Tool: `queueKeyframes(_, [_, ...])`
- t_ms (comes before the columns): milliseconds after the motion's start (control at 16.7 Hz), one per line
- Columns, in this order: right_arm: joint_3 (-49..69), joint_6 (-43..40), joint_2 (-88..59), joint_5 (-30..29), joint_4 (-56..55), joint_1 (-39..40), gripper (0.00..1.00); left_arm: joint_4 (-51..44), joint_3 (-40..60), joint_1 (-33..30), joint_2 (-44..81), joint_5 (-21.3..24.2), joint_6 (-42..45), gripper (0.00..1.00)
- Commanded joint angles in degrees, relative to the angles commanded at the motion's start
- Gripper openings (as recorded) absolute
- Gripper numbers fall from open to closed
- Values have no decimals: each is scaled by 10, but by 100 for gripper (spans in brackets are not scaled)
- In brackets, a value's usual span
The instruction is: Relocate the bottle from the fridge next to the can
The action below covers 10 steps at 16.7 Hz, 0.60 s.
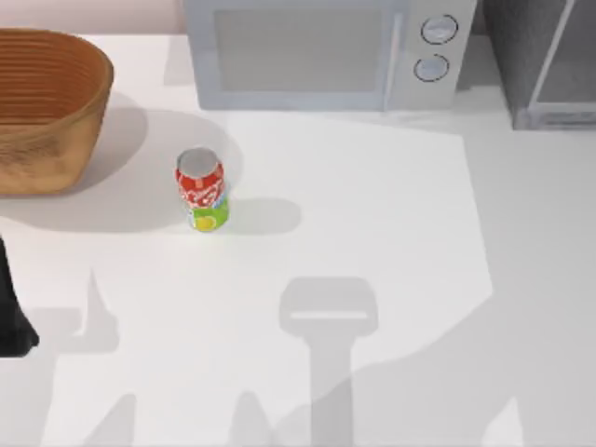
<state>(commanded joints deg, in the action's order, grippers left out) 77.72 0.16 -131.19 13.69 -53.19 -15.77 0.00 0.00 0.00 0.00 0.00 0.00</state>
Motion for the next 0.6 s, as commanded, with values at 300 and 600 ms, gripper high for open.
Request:
queueKeyframes(300, [4, 1, 10, -1, 10, -3, 0, 0, 0, 0, 0, 0, 0, 100])
queueKeyframes(600, [23, 1, 56, 1, 81, -2, 0, 0, 0, 0, 0, 0, 0, 100])
